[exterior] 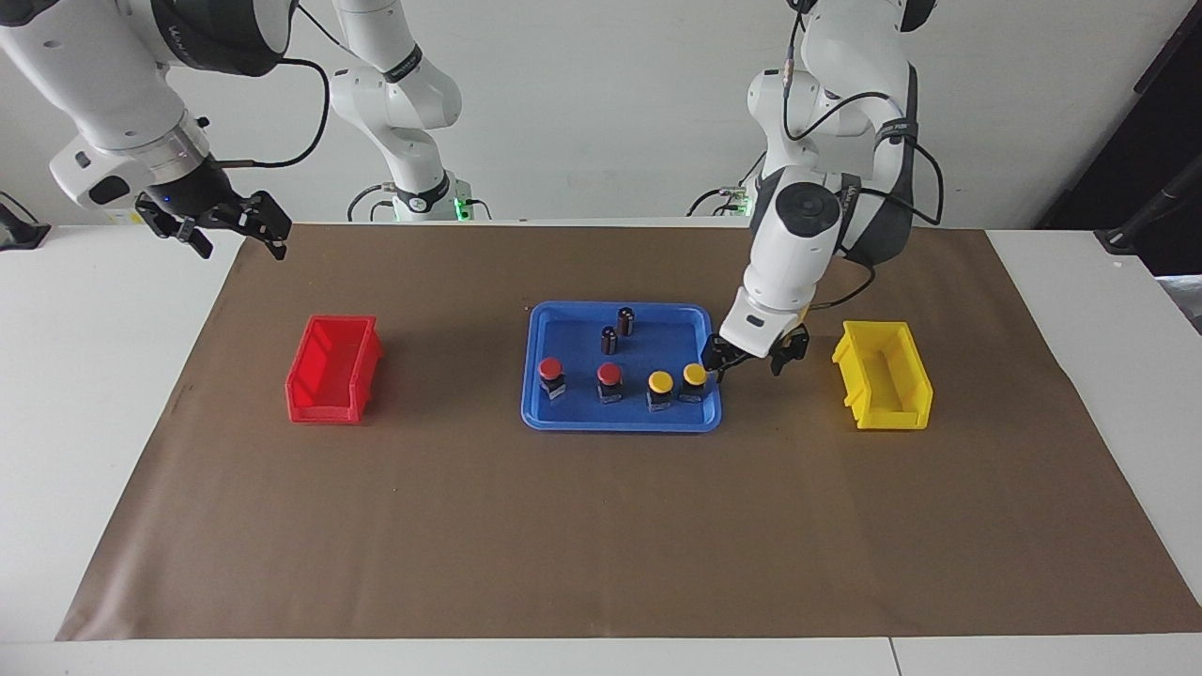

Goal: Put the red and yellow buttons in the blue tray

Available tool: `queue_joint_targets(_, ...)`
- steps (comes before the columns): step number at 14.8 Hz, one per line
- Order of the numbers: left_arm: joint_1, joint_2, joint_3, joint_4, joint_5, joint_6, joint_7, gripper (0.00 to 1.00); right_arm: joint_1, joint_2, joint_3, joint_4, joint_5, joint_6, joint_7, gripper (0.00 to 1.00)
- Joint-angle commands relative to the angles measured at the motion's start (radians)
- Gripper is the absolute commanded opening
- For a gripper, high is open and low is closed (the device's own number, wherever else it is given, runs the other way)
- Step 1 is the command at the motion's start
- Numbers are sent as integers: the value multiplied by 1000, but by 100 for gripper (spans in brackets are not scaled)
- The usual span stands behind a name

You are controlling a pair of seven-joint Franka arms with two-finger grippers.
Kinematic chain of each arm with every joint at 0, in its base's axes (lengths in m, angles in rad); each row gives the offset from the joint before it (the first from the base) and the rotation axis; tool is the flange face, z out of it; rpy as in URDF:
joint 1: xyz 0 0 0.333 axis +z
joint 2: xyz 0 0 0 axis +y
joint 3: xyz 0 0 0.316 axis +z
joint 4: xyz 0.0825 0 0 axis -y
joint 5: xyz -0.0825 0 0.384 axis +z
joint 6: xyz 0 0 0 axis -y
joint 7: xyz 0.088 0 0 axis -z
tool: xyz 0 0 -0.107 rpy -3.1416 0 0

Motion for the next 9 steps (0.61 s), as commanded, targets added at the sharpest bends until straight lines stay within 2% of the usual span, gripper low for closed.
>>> queue_joint_targets(1, 95, -46, -2, 43, -10, -114, 163, 100, -1, -17, 8, -14, -10, -2, -15, 100)
queue_joint_targets(6, 237, -132, 1, 103, -24, -240, 336, 100, -1, -13, 8, -7, -12, -2, -16, 100)
queue_joint_targets(9, 296, -140, 5, 186, -71, -367, 422, 100, -1, -11, 8, -4, -12, 2, -16, 100)
